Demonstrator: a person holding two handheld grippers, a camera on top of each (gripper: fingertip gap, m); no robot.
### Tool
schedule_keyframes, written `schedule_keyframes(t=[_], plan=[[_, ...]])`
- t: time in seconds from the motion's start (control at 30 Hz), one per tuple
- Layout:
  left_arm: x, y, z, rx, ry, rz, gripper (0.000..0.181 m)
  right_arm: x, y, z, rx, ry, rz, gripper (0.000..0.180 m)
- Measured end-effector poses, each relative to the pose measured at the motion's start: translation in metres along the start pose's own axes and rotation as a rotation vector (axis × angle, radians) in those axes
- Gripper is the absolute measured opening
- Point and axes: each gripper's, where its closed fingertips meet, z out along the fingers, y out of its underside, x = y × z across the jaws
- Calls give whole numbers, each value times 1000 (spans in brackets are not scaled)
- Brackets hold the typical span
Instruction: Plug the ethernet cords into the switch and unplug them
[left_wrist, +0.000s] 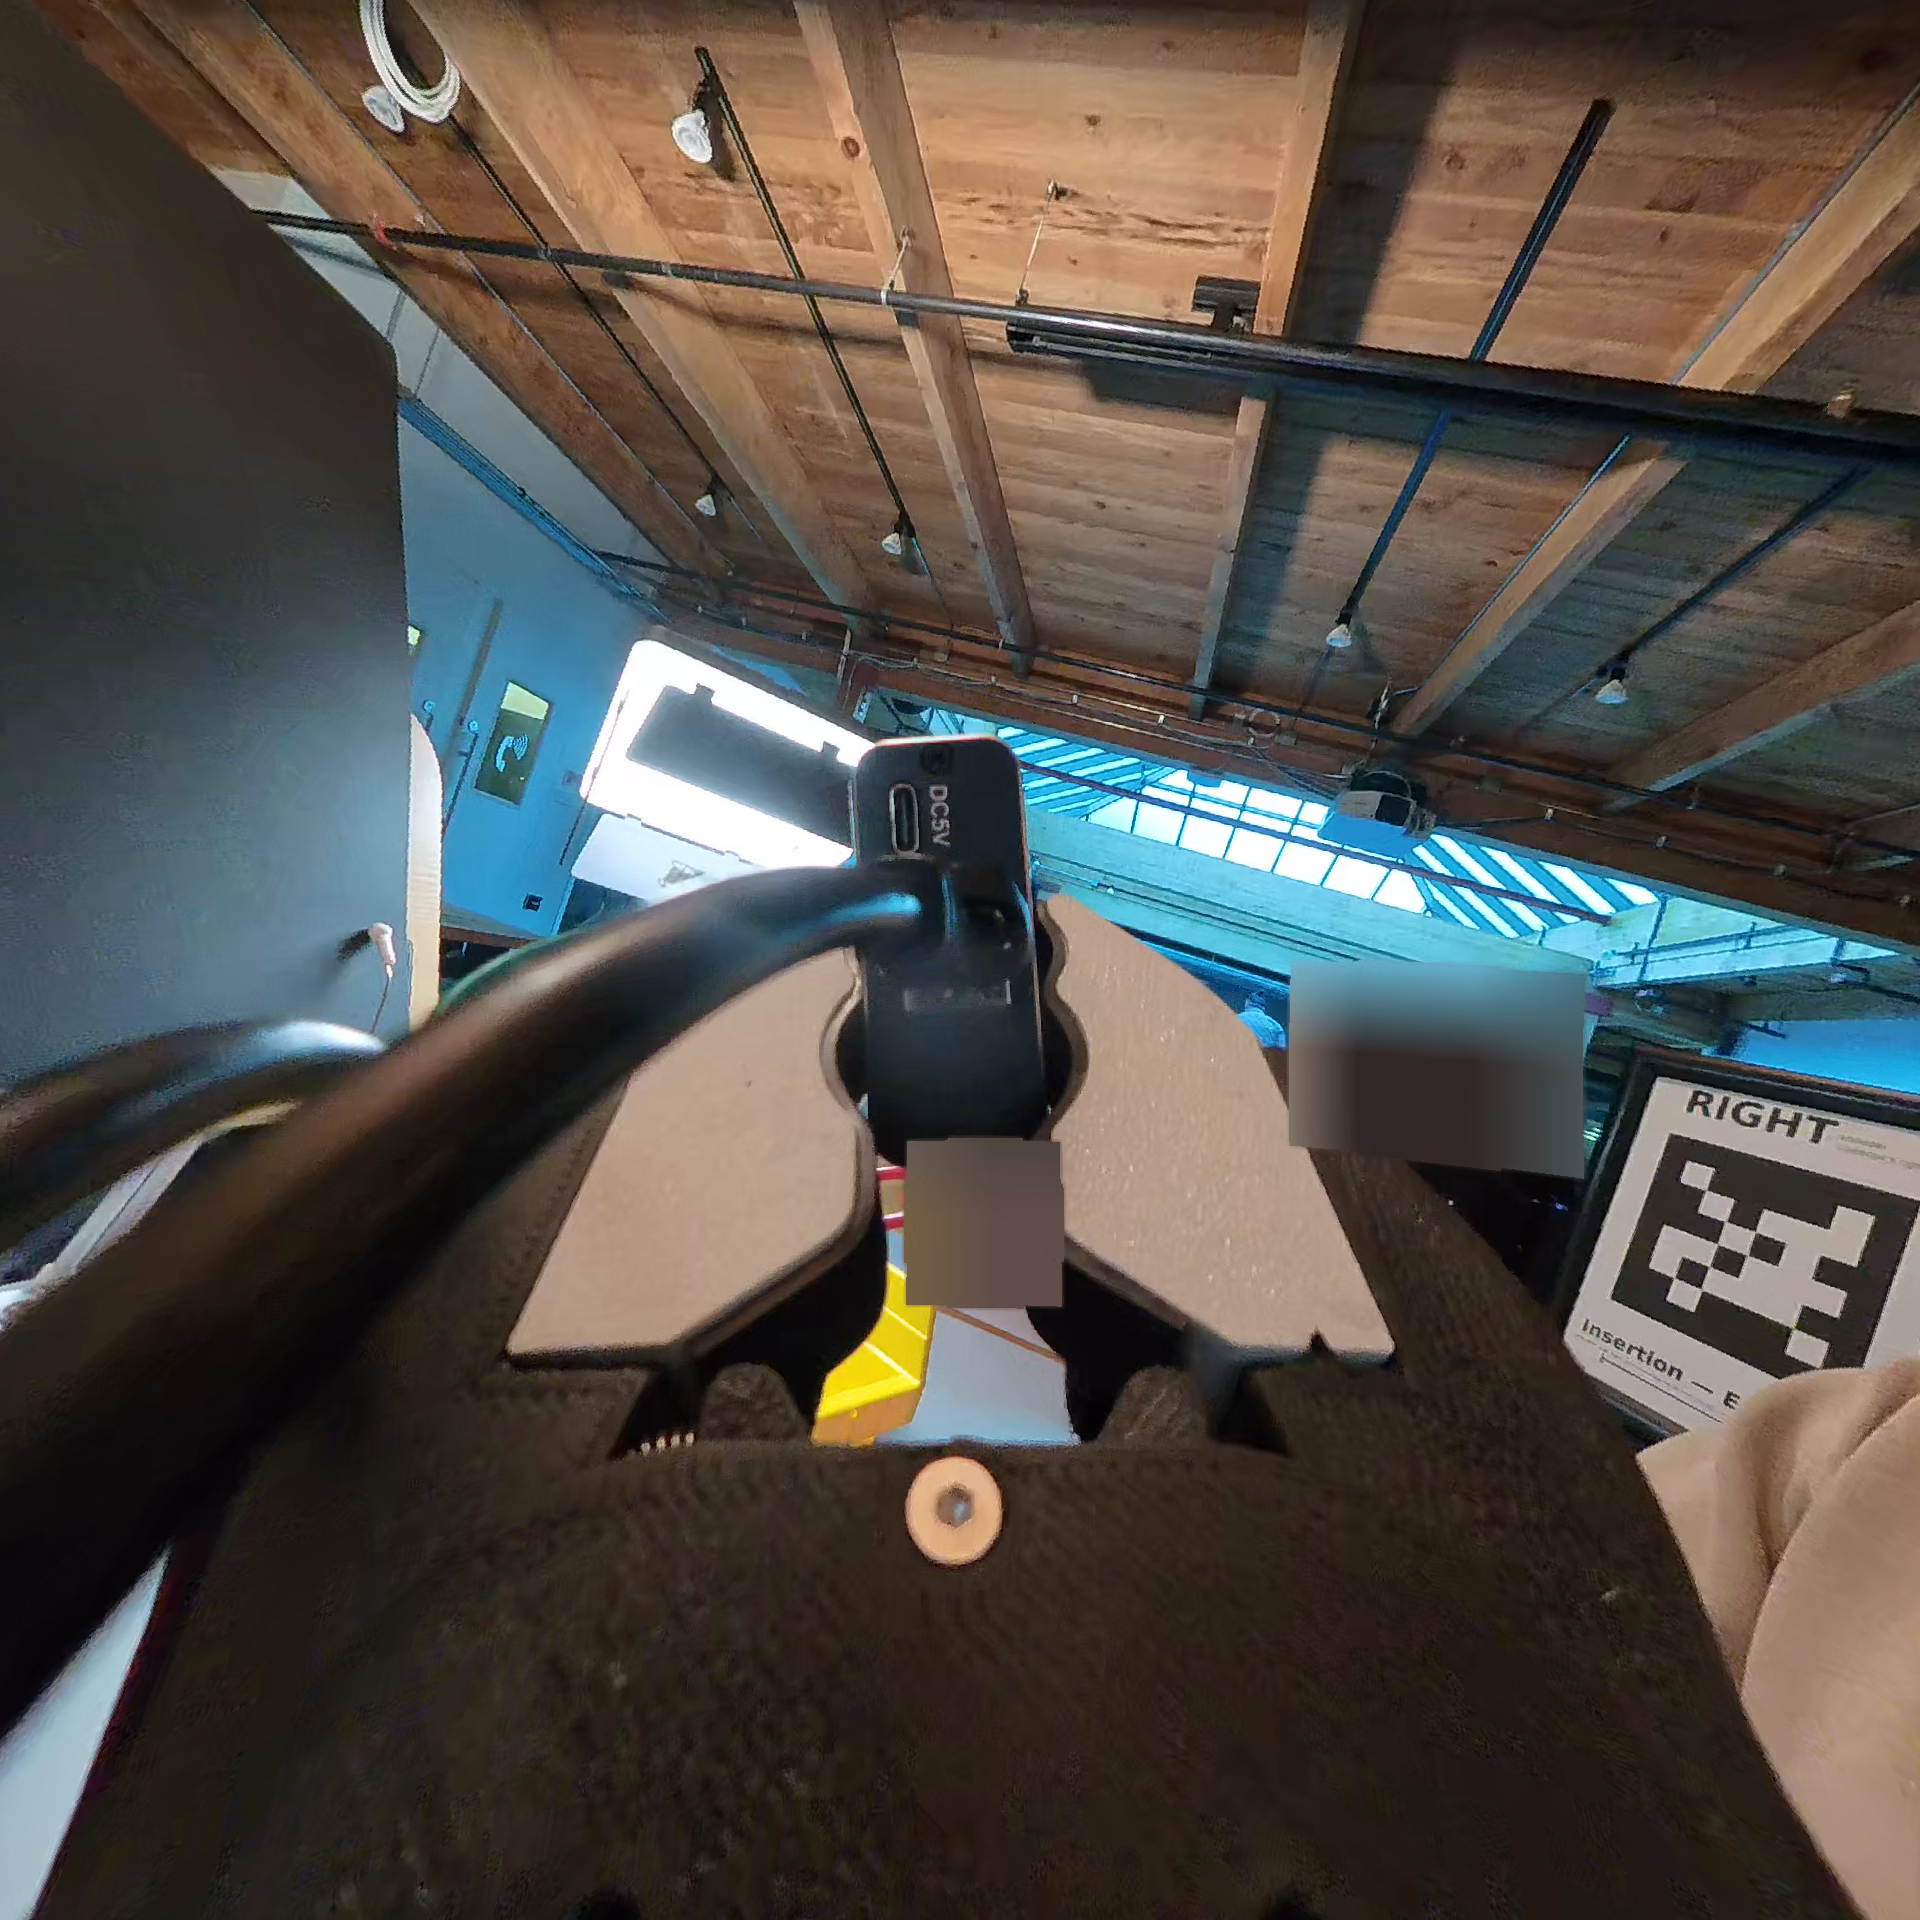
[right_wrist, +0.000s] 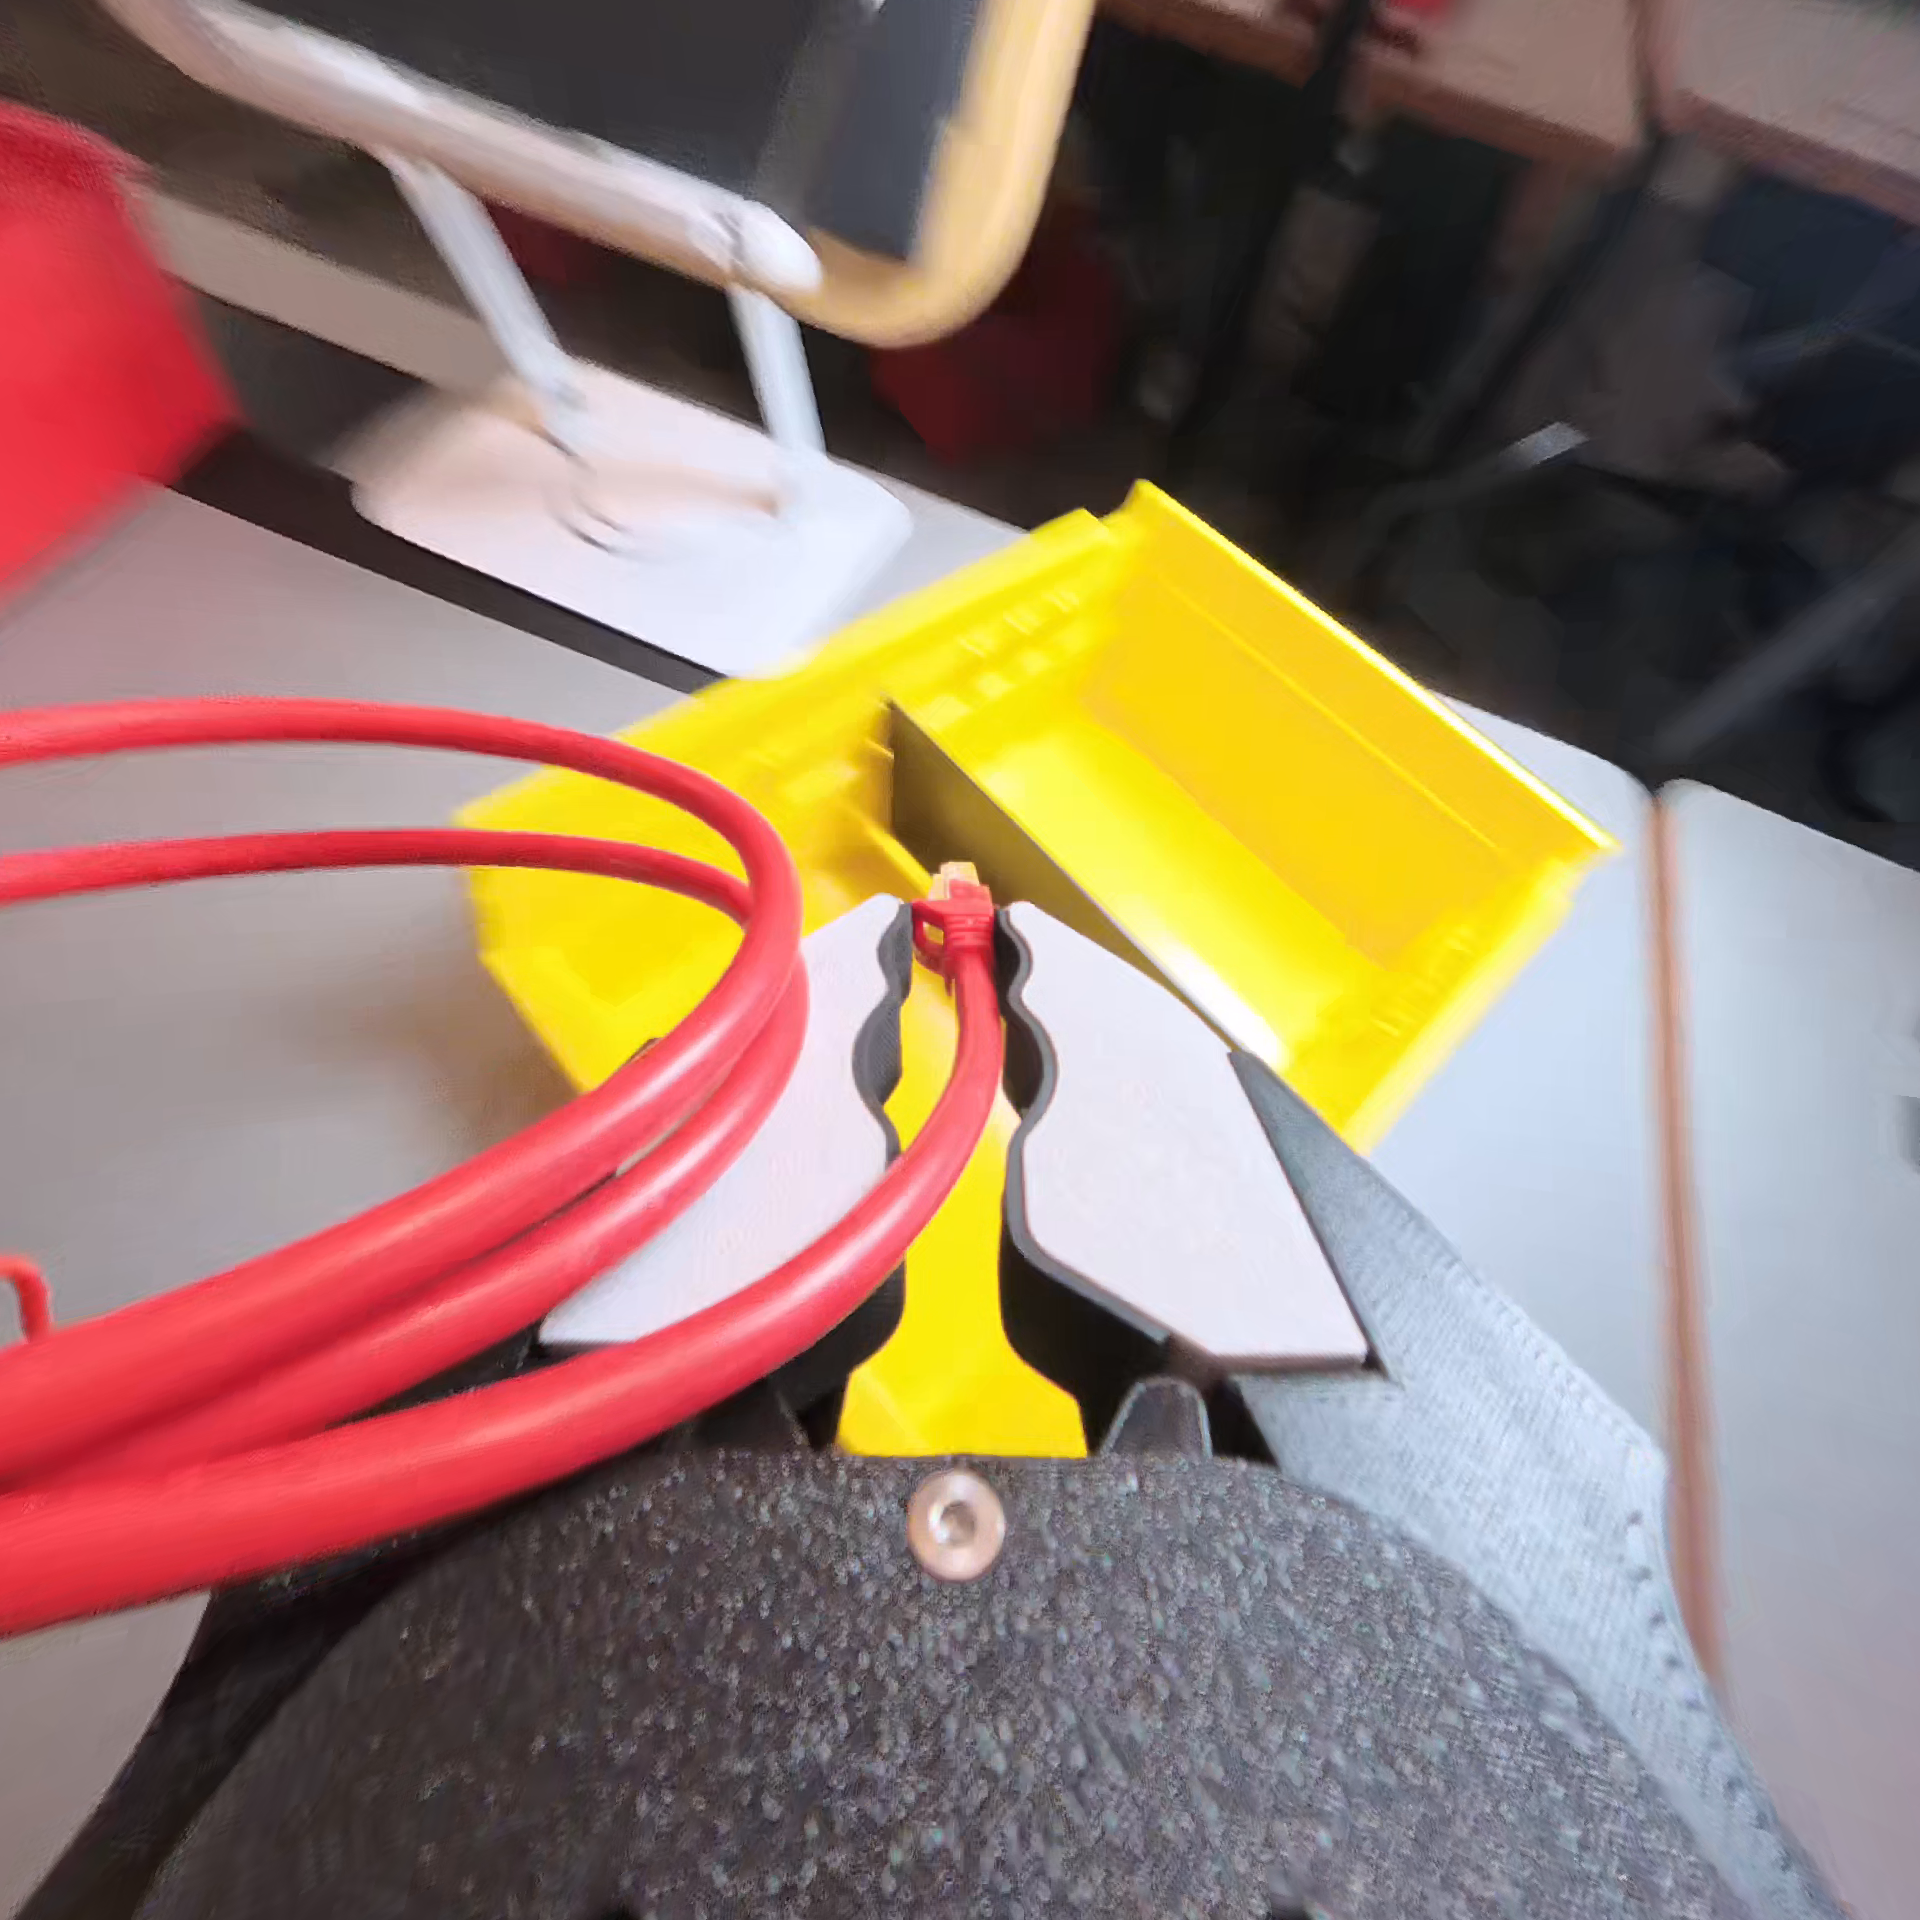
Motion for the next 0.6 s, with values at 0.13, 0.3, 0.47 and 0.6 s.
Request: schedule_keyframes(t=[0.13,0.3,0.47,0.6], plan=[[-1,4,1,-16,2,-13,20,47,50,17,-296,246,-164,13],[-6,9,1,-47,-8,-23,26,52,72,20,-479,326,-294,15],[-9,12,1,-60,-19,-39,26,49,67,14,-445,277,-262,37],[-11,13,1,-66,-30,-40,26,43,55,2,-387,208,-275,48]])
